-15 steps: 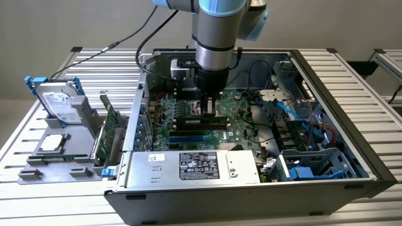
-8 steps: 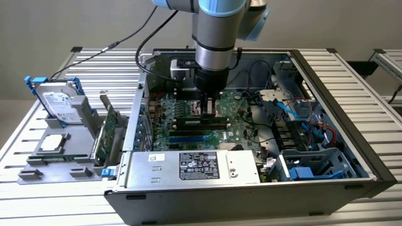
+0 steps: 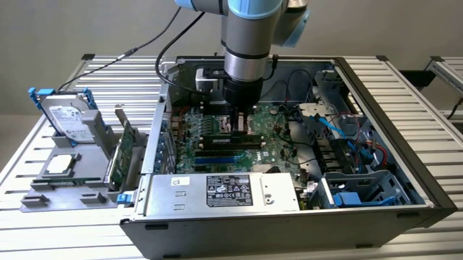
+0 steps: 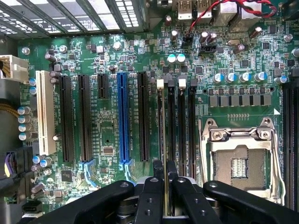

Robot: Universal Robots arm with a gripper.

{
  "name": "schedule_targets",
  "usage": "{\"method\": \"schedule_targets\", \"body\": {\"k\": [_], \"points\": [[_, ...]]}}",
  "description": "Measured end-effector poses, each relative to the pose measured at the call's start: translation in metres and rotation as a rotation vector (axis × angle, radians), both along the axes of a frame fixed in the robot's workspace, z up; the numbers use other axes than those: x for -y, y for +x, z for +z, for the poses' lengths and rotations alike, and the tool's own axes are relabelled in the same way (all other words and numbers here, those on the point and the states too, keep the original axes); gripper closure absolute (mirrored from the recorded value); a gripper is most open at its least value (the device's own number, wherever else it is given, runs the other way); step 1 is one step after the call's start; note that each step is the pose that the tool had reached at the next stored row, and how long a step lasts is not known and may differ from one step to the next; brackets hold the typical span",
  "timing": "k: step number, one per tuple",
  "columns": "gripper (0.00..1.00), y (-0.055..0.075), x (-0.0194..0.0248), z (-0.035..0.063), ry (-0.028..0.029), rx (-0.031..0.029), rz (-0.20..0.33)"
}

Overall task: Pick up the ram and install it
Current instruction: 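Insert the ram into the slot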

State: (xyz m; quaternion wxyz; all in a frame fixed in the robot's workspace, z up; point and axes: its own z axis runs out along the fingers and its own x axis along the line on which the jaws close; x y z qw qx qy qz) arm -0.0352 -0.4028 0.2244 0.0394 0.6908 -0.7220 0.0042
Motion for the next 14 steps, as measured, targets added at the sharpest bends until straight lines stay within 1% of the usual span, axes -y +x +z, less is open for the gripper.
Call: {"method": "schedule_targets", "body": {"k": [5,14], "points": [[0.86,-0.0001,0.0,-0.0013,-0.0037,0.0,0.0],[0.86,-0.0001,-0.0001,-0.0032,-0.0046,0.0,0.0]]}}
